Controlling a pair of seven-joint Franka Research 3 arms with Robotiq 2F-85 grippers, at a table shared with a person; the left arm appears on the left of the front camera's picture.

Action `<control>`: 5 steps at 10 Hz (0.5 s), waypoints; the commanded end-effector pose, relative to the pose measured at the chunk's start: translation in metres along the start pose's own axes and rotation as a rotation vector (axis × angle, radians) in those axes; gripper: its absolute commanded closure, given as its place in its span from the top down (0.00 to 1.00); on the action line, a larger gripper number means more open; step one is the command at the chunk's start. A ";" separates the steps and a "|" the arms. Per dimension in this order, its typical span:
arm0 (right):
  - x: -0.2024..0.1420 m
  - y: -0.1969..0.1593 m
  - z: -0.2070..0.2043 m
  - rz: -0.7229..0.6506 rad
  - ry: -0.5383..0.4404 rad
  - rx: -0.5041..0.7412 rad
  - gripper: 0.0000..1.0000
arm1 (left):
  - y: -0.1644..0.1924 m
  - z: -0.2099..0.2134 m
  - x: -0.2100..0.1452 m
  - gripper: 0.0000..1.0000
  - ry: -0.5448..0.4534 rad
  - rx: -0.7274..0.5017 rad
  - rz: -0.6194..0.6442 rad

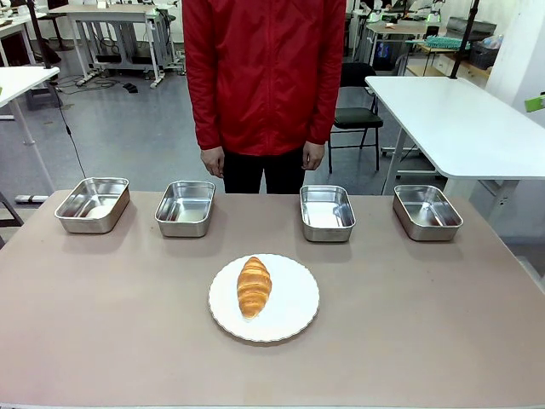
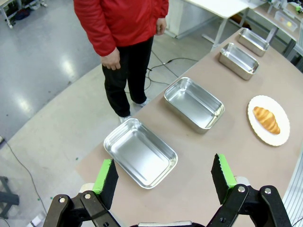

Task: Place the bread in the container.
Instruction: Place the Butter Roll into the Airtight Container indicated by the human.

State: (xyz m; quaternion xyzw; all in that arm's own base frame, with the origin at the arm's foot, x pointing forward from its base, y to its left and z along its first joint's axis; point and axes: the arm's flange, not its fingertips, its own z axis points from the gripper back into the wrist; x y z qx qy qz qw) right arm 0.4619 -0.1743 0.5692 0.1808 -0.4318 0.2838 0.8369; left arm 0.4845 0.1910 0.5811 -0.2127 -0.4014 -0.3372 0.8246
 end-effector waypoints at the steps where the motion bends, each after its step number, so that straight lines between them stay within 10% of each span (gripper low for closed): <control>1: 0.001 0.001 0.000 0.003 -0.004 0.002 1.00 | 0.000 0.001 -0.001 1.00 -0.011 -0.010 -0.009; 5: 0.001 0.001 0.000 0.003 -0.004 0.002 1.00 | 0.000 0.001 -0.001 1.00 -0.011 -0.010 -0.009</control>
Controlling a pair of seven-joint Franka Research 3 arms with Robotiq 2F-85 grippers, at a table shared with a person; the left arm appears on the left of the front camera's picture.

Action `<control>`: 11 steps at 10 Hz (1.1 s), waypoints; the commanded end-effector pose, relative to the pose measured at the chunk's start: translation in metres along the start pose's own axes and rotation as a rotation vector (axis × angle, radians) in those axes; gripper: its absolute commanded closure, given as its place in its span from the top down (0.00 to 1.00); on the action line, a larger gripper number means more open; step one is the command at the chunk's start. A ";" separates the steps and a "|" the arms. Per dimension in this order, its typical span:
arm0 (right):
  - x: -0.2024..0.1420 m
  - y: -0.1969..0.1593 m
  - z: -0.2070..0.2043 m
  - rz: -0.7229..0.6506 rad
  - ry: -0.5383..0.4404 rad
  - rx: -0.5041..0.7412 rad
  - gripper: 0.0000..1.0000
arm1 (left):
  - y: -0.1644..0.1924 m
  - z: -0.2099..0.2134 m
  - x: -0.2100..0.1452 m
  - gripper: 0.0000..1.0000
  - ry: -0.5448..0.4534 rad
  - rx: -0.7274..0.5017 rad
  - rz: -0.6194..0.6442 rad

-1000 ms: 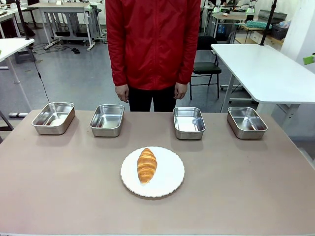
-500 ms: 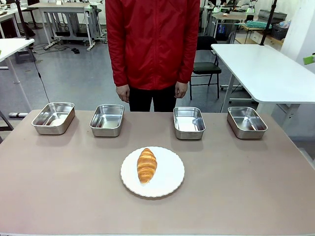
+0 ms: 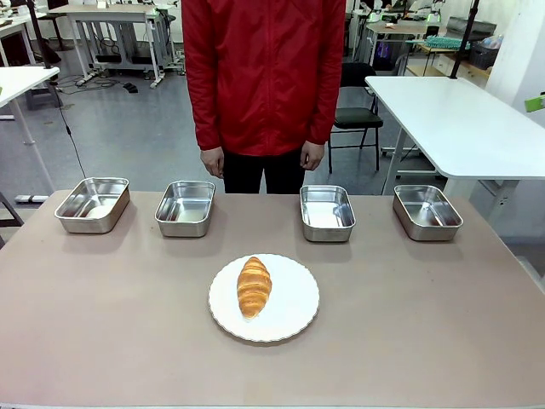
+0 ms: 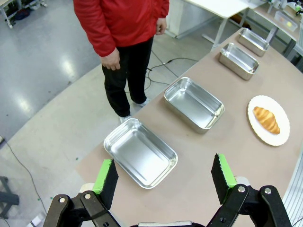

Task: Place the bread in the container.
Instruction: Place the Butter Roll into the Airtight Container indicated by the human.

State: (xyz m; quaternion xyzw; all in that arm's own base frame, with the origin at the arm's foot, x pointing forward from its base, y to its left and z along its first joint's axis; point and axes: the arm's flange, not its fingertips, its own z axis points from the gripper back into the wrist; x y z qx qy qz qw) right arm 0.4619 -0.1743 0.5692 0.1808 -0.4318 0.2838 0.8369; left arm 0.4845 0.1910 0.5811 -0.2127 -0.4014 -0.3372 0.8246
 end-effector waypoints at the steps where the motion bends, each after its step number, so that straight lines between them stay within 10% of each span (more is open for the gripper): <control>1: 0.001 0.001 0.000 0.003 -0.004 0.002 1.00 | 0.000 0.001 -0.001 1.00 -0.011 -0.010 -0.009; 11: 0.001 0.001 0.000 0.003 -0.004 0.002 1.00 | 0.000 0.001 -0.001 1.00 -0.011 -0.010 -0.009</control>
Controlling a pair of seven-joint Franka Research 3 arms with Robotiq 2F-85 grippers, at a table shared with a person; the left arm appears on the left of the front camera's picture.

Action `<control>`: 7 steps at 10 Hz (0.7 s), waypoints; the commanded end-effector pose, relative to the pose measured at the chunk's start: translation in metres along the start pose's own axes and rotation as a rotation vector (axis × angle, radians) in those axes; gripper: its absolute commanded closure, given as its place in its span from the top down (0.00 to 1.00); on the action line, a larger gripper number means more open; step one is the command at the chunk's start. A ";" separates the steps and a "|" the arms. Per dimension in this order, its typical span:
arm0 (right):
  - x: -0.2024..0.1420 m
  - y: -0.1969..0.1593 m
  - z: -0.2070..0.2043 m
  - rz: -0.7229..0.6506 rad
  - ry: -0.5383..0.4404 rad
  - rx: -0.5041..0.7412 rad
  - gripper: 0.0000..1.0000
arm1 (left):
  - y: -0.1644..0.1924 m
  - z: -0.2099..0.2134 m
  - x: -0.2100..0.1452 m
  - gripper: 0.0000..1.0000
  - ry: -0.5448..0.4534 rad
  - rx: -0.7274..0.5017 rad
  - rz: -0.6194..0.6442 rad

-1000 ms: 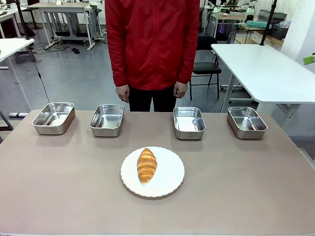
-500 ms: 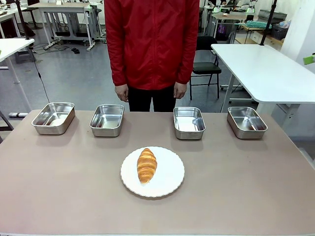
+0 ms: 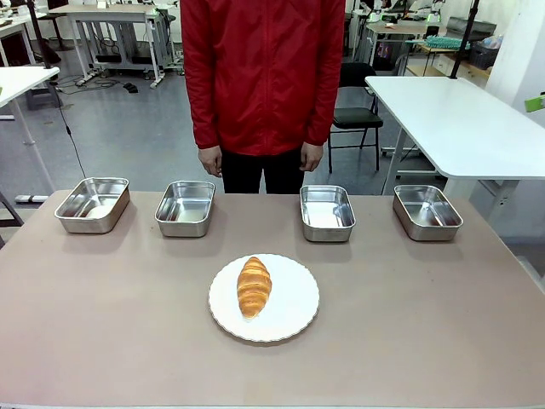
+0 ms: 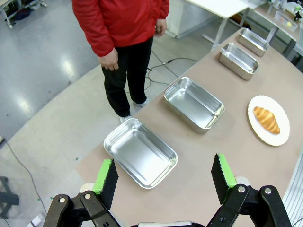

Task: Place the bread in the container.
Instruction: Place the Butter Roll into the Airtight Container indicated by the human.

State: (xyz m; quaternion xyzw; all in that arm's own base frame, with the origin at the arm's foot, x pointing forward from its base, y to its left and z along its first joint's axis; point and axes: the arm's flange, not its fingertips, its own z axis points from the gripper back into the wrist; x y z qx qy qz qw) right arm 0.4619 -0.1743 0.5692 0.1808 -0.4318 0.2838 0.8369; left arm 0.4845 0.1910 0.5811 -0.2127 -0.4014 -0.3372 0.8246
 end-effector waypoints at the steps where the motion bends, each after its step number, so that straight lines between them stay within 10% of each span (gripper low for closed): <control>1: 0.001 0.001 0.000 0.003 -0.004 0.002 1.00 | 0.000 0.001 -0.001 1.00 -0.011 -0.010 -0.009; 7: 0.001 0.001 0.000 0.003 -0.004 0.002 1.00 | 0.000 0.001 -0.001 1.00 -0.011 -0.010 -0.009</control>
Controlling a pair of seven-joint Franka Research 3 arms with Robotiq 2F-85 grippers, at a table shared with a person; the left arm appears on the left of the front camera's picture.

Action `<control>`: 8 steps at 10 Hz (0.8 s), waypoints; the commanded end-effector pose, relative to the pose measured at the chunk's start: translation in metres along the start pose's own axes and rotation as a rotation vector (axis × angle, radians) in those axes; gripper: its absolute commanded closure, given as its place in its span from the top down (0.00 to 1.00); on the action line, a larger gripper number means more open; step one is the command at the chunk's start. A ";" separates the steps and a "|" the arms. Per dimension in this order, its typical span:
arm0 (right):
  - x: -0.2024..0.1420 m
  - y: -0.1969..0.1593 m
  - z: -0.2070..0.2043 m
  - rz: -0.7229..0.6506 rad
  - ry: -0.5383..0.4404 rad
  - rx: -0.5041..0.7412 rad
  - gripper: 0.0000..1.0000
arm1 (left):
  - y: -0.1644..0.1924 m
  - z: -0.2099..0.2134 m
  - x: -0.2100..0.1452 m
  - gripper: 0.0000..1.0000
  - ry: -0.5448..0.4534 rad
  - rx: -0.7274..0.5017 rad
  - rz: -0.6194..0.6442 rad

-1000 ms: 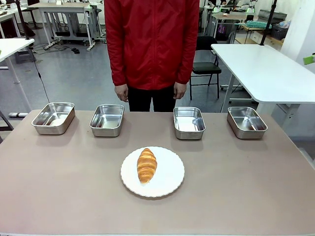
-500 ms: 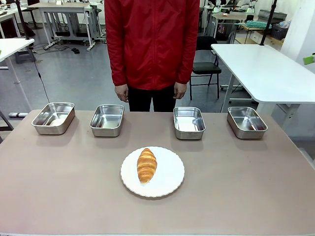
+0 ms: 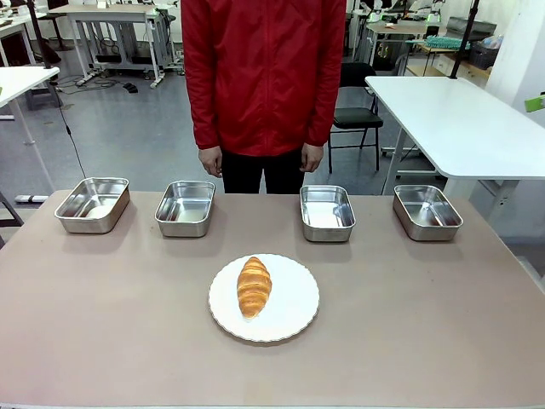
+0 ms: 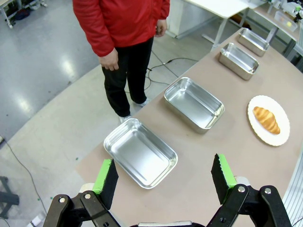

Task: Place the bread in the container.
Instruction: Place the Butter Roll into the Airtight Container indicated by the human.

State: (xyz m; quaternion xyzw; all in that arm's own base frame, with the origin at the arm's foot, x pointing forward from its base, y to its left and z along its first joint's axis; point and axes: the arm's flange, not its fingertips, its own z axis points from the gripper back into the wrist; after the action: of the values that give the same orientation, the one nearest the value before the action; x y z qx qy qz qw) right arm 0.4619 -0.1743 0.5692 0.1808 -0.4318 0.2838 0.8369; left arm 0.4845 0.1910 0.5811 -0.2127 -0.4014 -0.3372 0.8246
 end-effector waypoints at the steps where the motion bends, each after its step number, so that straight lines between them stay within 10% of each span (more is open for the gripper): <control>1: 0.001 0.001 0.000 0.003 -0.004 0.002 1.00 | 0.000 0.001 -0.001 1.00 -0.011 -0.010 -0.009; 8: 0.001 0.001 0.000 0.003 -0.004 0.002 1.00 | 0.000 0.001 -0.001 1.00 -0.011 -0.010 -0.009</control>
State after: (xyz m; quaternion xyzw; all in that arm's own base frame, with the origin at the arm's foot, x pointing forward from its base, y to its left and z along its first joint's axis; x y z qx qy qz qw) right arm 0.4619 -0.1743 0.5692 0.1808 -0.4318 0.2838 0.8369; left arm 0.4845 0.1910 0.5811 -0.2127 -0.4014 -0.3372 0.8246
